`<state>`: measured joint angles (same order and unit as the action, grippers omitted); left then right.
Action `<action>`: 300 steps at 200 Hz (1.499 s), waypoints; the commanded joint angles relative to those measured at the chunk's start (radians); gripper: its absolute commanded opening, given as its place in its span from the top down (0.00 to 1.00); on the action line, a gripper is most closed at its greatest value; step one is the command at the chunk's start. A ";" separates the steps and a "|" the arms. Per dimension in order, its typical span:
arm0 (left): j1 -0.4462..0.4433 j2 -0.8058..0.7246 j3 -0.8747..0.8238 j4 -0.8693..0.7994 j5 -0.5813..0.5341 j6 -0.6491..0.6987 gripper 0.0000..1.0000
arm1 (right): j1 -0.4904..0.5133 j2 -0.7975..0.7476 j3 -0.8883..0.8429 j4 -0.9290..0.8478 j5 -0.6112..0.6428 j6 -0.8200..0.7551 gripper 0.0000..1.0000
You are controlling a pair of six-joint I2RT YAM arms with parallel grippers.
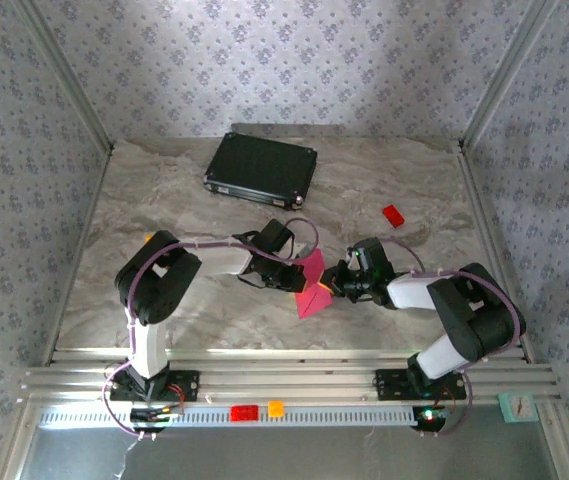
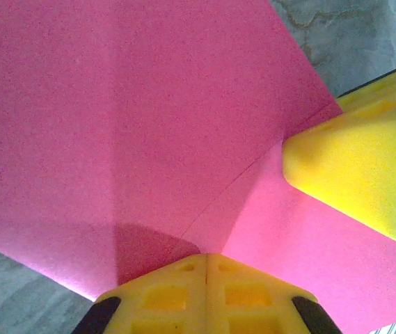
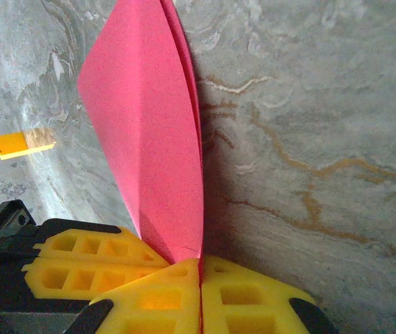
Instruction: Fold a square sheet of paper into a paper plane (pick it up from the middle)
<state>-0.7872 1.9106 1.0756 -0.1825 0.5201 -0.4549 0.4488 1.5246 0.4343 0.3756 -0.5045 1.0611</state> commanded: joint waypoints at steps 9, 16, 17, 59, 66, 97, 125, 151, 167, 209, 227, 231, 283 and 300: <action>-0.008 -0.060 -0.029 -0.007 -0.001 -0.012 0.88 | -0.009 -0.045 -0.025 -0.007 0.029 -0.017 0.92; -0.006 -0.075 -0.035 -0.003 -0.022 -0.019 0.83 | -0.009 -0.061 -0.025 -0.019 0.040 -0.023 0.92; -0.006 -0.079 -0.035 -0.002 -0.025 -0.021 0.83 | -0.010 -0.064 -0.025 -0.022 0.043 -0.024 0.92; 0.025 -0.225 -0.096 0.037 -0.146 -0.065 0.67 | 0.034 -0.255 0.030 -0.300 0.243 -0.157 0.93; 0.032 -0.252 -0.105 0.040 -0.173 -0.069 0.67 | 0.051 -0.294 0.056 -0.375 0.304 -0.194 0.93; 0.077 -0.353 -0.178 0.084 -0.246 -0.106 0.64 | 0.146 -0.423 0.169 -0.658 0.586 -0.308 0.93; 0.150 -0.421 -0.254 0.157 -0.235 -0.195 0.59 | 0.234 -0.468 0.256 -0.855 0.842 -0.344 0.95; 0.257 -0.452 -0.316 0.243 -0.148 -0.278 0.58 | 0.296 -0.429 0.349 -1.024 1.008 -0.357 0.96; 0.301 -0.477 -0.336 0.251 -0.135 -0.286 0.58 | 0.339 -0.386 0.404 -1.076 1.076 -0.394 0.96; 0.358 -0.559 -0.371 0.219 -0.184 -0.280 0.56 | 0.484 -0.206 0.555 -1.231 1.326 -0.425 0.98; 0.374 -0.602 -0.398 0.207 -0.229 -0.296 0.52 | 0.529 -0.113 0.605 -1.293 1.394 -0.424 1.00; 0.378 -0.614 -0.405 0.206 -0.238 -0.300 0.52 | 0.537 -0.093 0.614 -1.302 1.404 -0.425 1.00; 0.468 -0.745 -0.493 0.183 -0.303 -0.358 0.36 | 0.590 0.156 0.713 -1.340 1.416 -0.441 1.00; 0.493 -0.791 -0.514 0.162 -0.324 -0.364 0.31 | 0.592 0.225 0.740 -1.324 1.375 -0.441 0.99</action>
<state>-0.3256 1.1873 0.5827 0.0010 0.2413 -0.7918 1.0344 1.6764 1.1229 -0.9104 0.8635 0.6231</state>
